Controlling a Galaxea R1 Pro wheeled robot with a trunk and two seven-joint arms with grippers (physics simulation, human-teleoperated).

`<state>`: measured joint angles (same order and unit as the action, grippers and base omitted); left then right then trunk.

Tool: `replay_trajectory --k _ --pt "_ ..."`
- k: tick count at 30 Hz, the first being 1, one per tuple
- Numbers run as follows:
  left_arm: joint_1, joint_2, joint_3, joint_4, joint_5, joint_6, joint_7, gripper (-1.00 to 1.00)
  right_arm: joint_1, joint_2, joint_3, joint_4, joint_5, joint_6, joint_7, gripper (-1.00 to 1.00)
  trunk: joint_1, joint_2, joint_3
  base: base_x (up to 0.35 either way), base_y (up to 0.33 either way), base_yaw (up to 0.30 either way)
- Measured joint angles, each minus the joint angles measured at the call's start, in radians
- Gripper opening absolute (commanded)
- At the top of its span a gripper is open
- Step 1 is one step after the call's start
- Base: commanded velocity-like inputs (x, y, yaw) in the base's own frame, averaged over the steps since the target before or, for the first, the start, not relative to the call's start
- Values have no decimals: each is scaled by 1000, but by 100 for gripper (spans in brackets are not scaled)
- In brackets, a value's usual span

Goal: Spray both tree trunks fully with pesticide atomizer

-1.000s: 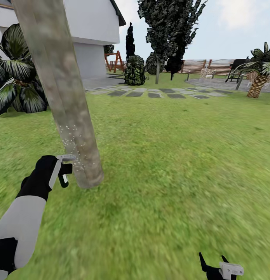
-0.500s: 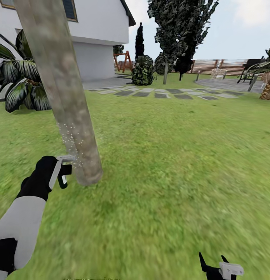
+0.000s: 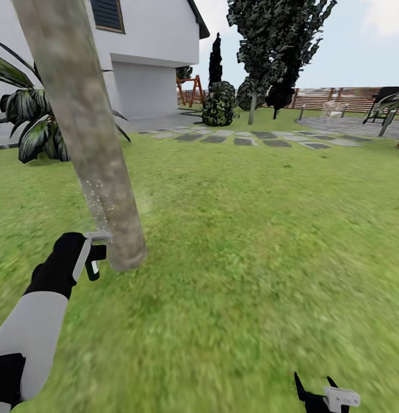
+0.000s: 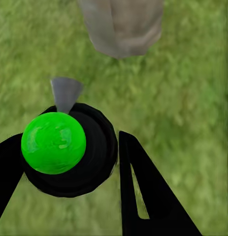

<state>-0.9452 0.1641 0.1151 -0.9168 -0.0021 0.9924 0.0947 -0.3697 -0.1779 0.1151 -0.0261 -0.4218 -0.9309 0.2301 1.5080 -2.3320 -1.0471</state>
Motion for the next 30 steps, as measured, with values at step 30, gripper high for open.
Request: replay_trajectory --k 30 --pt "61 -20 6 205 8 -271 84 -100 0 0 0 0 0 0 0 100 0 0 0 150 -244 96"
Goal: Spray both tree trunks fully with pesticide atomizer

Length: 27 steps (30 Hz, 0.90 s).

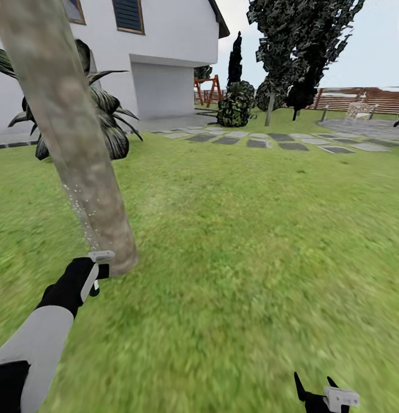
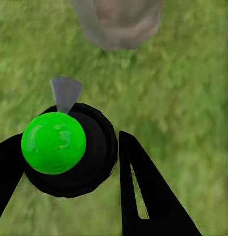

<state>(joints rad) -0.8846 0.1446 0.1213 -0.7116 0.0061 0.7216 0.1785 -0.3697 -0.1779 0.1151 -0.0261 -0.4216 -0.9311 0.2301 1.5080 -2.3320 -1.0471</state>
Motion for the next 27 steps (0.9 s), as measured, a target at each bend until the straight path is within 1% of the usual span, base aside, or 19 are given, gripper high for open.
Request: replay_trajectory --k 8,12,14,15,17,18,19,20,23,27 --pt "38 6 11 1 -1 -1 1 -100 0 0 0 0 0 0 0 100 0 0 0 162 -236 248" --pt "59 15 62 0 -4 -5 0 -100 0 0 0 0 0 0 0 100 0 0 0 136 -257 268" --pt "72 16 75 2 -3 -9 -2 -100 0 0 0 0 0 0 0 100 0 0 0 183 -239 98" --pt "86 15 77 6 -1 -34 -2 -100 0 0 0 0 0 0 0 100 0 0 0 210 -227 34" --pt "110 14 79 12 -2 -129 -4 -100 0 0 0 0 0 0 0 100 0 0 0 221 -222 12" --pt "132 13 80 11 2 -166 -8 -100 0 0 0 0 0 0 0 100 0 0 0 225 -219 4" --pt "145 10 79 6 4 -181 -9 -100 0 0 0 0 0 0 0 100 0 0 0 214 -219 1" --pt "154 5 77 -3 6 -188 -10 -100 0 0 0 0 0 0 0 100 0 0 0 208 -219 1" --pt "164 2 77 2 7 -194 -16 -100 0 1 0 0 1 0 0 100 0 0 0 203 -219 48" --pt "175 1 79 3 7 -195 -15 -100 0 2 0 0 0 0 0 100 0 0 0 201 -219 219"
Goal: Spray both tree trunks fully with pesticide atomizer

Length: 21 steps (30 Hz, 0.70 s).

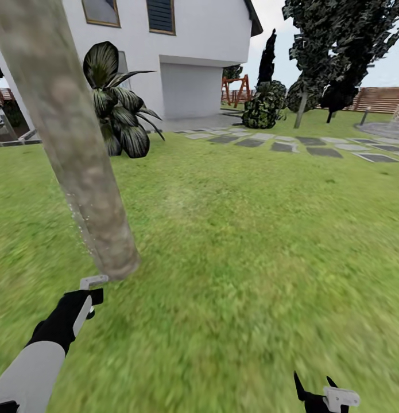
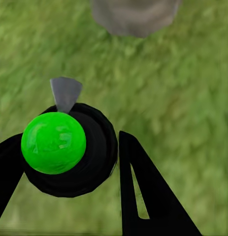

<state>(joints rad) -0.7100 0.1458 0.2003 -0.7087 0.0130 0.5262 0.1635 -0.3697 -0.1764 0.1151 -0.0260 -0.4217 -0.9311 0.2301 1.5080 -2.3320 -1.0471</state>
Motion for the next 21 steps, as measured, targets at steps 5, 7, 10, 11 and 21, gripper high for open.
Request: replay_trajectory --k 5,7,10,11,21 --pt "2 -1 1 1 1 1 0 -100 0 0 0 0 0 0 0 100 0 0 0 201 -219 274" --pt "1 -2 2 2 12 1 -1 -100 0 0 0 0 0 0 0 100 0 0 0 201 -219 277" --pt "1 0 1 2 68 2 -4 -100 0 0 0 0 0 0 0 100 0 0 0 201 -219 277" --pt "2 0 1 2 74 5 -4 -100 0 0 0 0 0 0 0 100 0 0 0 201 -219 277" --pt "1 -1 -4 2 77 9 -5 -100 0 0 -1 0 0 0 0 100 0 0 0 149 -239 115"
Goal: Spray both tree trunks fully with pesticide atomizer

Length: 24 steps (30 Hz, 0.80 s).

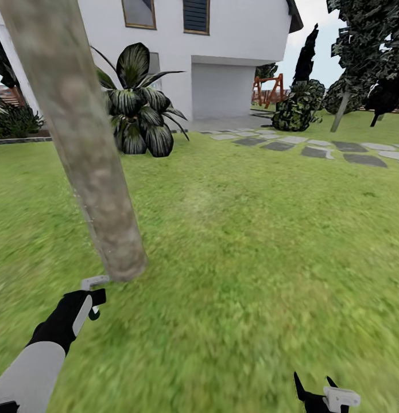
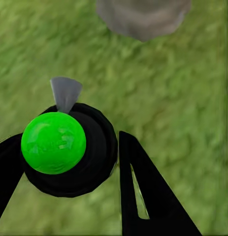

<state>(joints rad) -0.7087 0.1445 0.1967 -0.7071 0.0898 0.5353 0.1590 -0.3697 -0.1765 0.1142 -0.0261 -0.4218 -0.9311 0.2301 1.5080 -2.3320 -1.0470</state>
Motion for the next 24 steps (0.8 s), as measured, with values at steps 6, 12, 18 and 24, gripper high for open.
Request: replay_trajectory --k 6,12,18,24 --pt "0 1 1 0 1 0 0 -100 0 0 0 0 0 0 0 100 0 0 0 5 -89 0" --pt "0 1 1 0 1 0 0 -100 0 0 0 0 0 0 0 100 0 0 0 37 -9 0" --pt "0 1 0 0 4 9 -22 -100 0 0 0 0 0 0 0 100 0 0 0 237 -141 0" --pt "0 4 -5 10 -9 40 -102 -100 0 0 1 0 1 0 0 100 0 0 0 266 -165 2"
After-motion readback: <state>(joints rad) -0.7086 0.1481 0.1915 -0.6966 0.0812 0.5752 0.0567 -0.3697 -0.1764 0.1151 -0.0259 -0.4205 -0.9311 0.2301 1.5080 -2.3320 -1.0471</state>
